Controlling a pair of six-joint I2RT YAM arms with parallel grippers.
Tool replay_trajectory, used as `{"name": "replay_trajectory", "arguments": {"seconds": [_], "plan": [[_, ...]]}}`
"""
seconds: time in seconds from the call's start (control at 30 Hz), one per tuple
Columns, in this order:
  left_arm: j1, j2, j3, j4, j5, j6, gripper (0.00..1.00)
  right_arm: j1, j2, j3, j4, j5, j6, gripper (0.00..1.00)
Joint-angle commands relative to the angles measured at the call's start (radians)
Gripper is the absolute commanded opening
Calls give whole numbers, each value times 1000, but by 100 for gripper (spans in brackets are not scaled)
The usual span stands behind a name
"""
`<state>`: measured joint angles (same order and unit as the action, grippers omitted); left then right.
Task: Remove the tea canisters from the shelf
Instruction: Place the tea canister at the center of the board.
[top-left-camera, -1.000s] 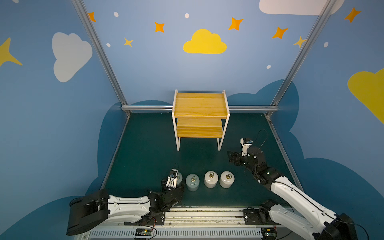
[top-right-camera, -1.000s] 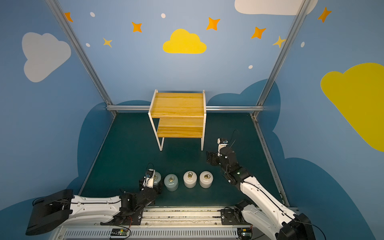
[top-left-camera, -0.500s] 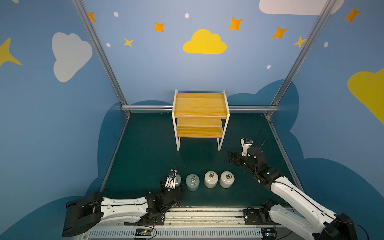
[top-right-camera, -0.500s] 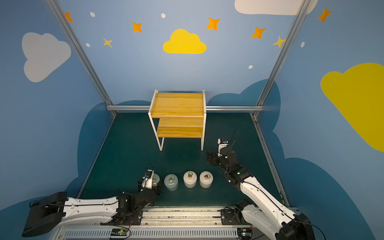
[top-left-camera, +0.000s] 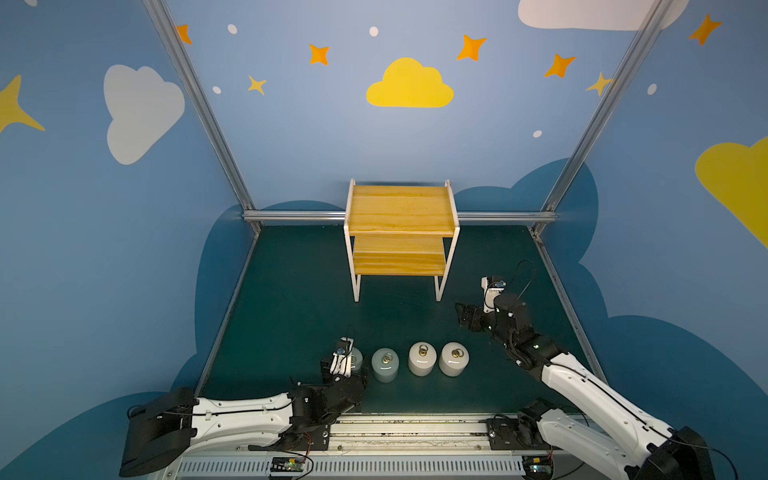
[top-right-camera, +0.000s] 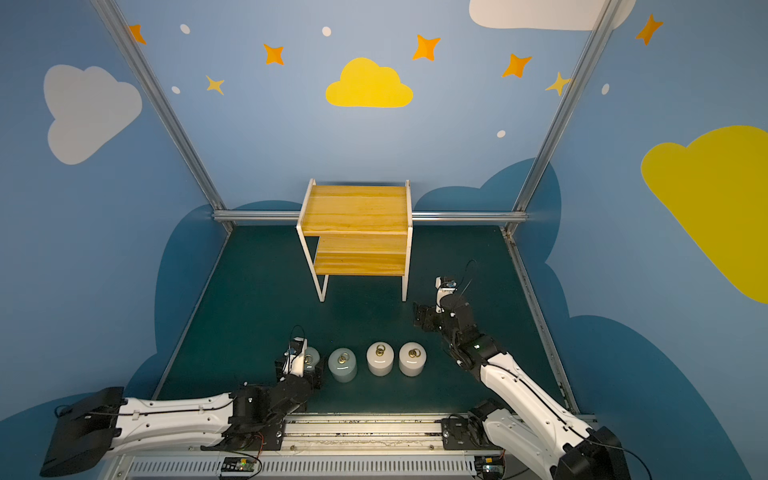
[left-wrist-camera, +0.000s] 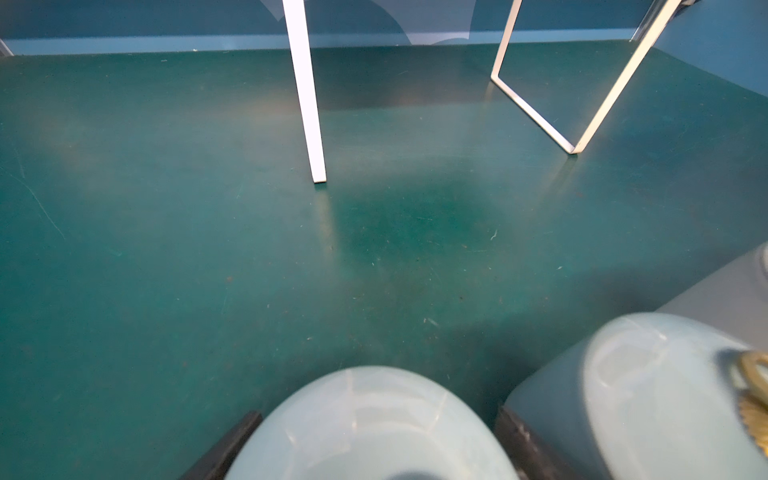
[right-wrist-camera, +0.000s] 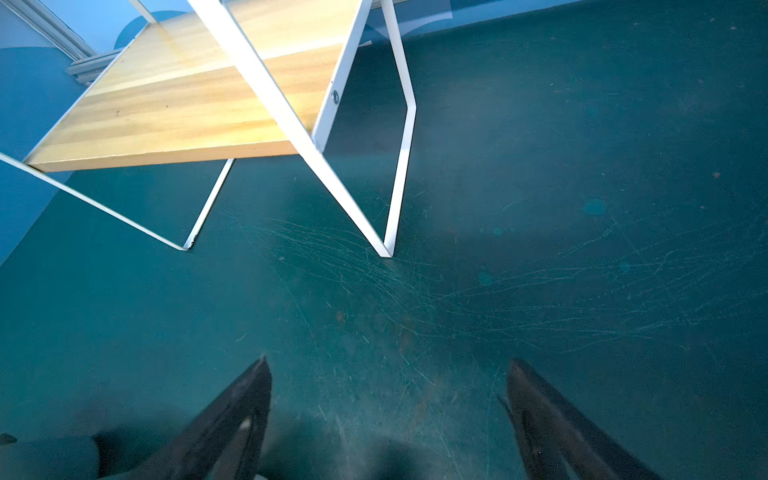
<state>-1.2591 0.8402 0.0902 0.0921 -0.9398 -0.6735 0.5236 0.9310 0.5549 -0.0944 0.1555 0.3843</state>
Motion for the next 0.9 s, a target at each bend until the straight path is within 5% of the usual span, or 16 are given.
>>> {"name": "replay_trajectory", "arguments": {"seconds": [0.0,0.87], "plan": [[-5,-20,35,-41,-5,13,87,-5,-2,-8,11,-3,1,91],[-5,-199,92,-158,-23,131,88,-13,15,6,13,-10,-4,91]]}}
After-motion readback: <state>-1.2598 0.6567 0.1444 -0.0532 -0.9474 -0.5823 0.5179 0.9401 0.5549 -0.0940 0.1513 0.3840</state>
